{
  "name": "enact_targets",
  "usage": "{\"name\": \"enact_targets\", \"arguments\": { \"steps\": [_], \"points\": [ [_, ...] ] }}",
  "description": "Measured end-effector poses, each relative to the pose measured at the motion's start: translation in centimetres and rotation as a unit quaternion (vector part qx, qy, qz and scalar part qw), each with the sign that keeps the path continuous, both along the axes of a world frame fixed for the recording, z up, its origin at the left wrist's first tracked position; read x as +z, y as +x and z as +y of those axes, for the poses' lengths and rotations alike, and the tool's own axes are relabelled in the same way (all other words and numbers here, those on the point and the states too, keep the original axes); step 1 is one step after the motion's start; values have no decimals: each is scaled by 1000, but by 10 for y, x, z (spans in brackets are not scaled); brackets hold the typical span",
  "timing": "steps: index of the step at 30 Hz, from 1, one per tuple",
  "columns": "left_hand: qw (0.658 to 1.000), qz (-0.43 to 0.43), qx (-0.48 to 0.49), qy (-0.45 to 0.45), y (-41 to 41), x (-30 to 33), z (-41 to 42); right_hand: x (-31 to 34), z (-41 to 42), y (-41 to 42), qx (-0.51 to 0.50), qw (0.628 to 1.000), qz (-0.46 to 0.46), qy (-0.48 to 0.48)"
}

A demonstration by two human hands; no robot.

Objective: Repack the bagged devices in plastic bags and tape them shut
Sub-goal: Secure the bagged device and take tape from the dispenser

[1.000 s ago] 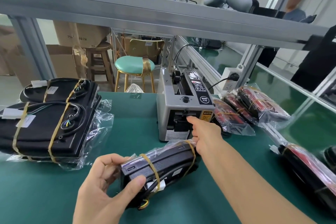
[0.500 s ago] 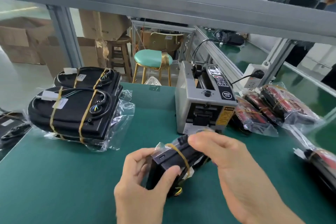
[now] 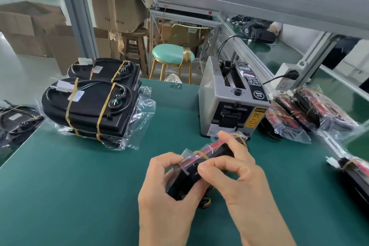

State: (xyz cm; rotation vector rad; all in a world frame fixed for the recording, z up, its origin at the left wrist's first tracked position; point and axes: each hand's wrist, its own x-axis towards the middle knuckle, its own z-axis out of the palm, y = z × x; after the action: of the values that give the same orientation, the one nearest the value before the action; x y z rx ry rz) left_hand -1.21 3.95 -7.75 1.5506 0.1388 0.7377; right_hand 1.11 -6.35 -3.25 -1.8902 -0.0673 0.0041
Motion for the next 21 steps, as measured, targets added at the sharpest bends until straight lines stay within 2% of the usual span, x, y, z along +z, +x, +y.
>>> {"name": "enact_targets", "arguments": {
  "steps": [13,18,21],
  "points": [
    [1000,-17,9,18,0,0,-2,2,7,-1,-21,1000,11,8],
    [999,-10,21,28,0,-1,-1,5,5,0,-18,997,34,73],
    [999,-11,20,24,0,-1,-2,6,6,-3,-13,997,34,64]
  ]
}}
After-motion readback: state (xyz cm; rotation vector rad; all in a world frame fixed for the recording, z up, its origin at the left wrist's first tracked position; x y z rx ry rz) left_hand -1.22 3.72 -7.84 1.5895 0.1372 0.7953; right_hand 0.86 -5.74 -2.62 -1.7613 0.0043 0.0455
